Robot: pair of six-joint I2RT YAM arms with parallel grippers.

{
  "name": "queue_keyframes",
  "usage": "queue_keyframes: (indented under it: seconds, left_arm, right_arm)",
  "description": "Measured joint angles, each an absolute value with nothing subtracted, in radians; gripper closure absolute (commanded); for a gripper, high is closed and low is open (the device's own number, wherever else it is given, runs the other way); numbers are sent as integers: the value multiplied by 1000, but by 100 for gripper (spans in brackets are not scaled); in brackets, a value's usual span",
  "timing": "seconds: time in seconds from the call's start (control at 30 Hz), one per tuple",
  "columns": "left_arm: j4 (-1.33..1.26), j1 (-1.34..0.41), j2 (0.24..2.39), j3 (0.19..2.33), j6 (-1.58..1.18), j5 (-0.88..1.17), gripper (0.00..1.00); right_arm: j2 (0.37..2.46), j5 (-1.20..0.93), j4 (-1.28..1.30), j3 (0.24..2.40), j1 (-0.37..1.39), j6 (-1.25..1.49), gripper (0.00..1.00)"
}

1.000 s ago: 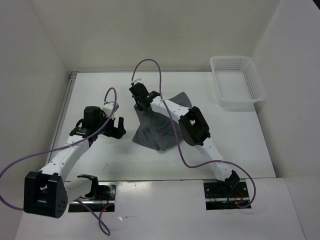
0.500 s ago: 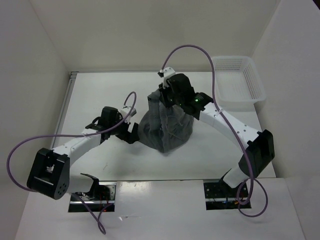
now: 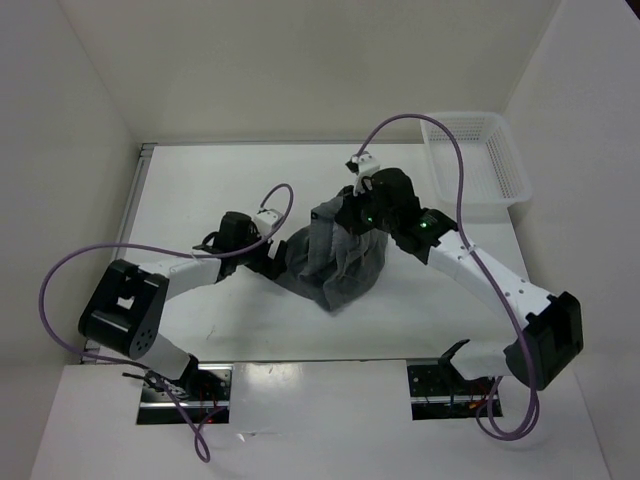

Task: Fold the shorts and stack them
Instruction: Flatten the shorts out

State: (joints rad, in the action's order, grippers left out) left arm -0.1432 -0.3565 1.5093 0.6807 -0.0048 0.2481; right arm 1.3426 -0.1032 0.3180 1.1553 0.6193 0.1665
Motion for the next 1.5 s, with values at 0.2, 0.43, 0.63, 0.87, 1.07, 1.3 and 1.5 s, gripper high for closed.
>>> queue_keyframes:
  seconds: [0.2,0.43,0.63,0.87,1.07,1.3,1.5]
  left_arm:
    - [-39,-377,1623,816,-5,223,11]
    - [198,-429,1667,928,-6,273,42]
    - [301,-506,1668,922,-3,340,100]
    - [250,-415,1666,980,-4,229,100]
    - [173,-200,1623,1259,-4,58,100]
    - [129,-130,1358,1259,-4,-62,100]
    - [201,-160,1202,995,-3,-80,100]
  right_arm:
    - [1250,-101,315,1136,619,171,100]
    - [1237,-89,316,1133,619,170,100]
    - [1232,-94,311,1118,608,170,100]
    - [1235,-208,219,1090,429,173,100]
    - [1479,-311,198,1420,321,108,92]
    - [1517,-416,208,1604,316,0,53]
    - [1344,-434,183,1325,324,-19,3]
